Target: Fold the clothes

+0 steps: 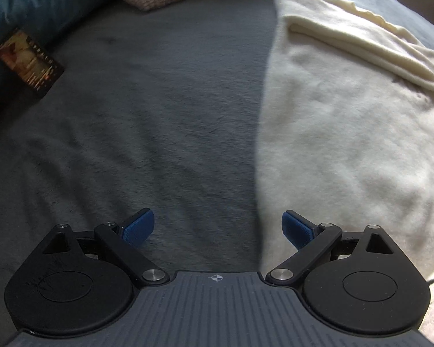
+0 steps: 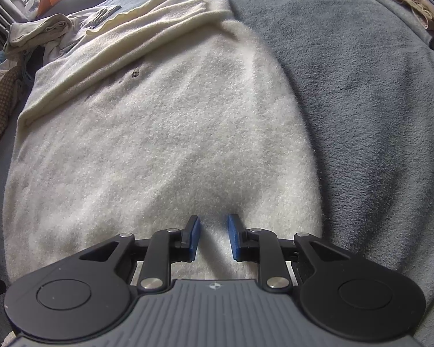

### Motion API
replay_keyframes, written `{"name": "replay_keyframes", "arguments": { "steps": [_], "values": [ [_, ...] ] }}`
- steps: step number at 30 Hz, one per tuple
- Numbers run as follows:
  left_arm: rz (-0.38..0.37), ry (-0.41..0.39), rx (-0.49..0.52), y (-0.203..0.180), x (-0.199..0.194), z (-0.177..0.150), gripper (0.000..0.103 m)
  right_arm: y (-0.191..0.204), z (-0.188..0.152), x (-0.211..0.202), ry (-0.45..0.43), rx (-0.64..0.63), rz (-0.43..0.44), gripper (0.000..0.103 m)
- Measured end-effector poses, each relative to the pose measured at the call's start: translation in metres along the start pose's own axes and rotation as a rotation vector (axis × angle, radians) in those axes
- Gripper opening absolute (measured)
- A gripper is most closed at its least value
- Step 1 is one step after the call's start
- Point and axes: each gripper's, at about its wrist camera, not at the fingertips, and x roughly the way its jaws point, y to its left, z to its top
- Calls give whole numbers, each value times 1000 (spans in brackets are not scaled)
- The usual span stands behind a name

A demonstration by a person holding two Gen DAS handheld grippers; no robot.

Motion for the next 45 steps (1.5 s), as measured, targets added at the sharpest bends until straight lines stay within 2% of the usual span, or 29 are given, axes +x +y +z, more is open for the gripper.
{"name": "replay_keyframes", "arguments": {
  "steps": [1, 3, 4, 6, 8, 11, 14, 17, 25, 28, 36, 42, 45],
  "values": [
    [-33, 14, -43, 11, 2, 1, 94, 0, 0, 0, 0, -3, -2, 23],
    [-148, 44, -134, 25, 6, 1, 88, 1, 0, 1, 0, -9, -5, 23],
    [-211, 60, -175, 30, 9, 1, 80, 2, 0, 1, 0, -12, -6, 23],
    [-304, 88, -203, 30, 15, 1, 74, 2, 0, 2, 2, -15, -6, 23],
    [-317, 100, -159, 19, 19, 0, 60, 1, 0, 2, 2, -13, -3, 24],
    [-326, 117, -78, 2, 27, 0, 52, 0, 0, 2, 3, -10, 2, 24],
    [-353, 134, -50, -7, 34, 1, 40, -1, 0, 2, 2, -2, 7, 24],
    [-350, 152, -38, -10, 41, 0, 34, -1, 0, 2, 2, 0, 7, 24],
    [-369, 183, 0, -20, 44, -20, 32, 0, -1, 2, 3, 2, 5, 24],
    [-371, 185, -21, -19, 44, -23, 32, 0, 0, 3, 3, 0, 3, 24],
    [-344, 174, 37, -39, 47, -18, 32, -1, 1, 3, 7, 0, 7, 24],
    [-284, 176, 118, -60, 48, -19, 32, -1, 1, 3, 10, 0, 11, 24],
    [-279, 175, 127, -64, 48, -19, 32, -2, 1, 0, 11, 8, 34, 31]
  ]
}}
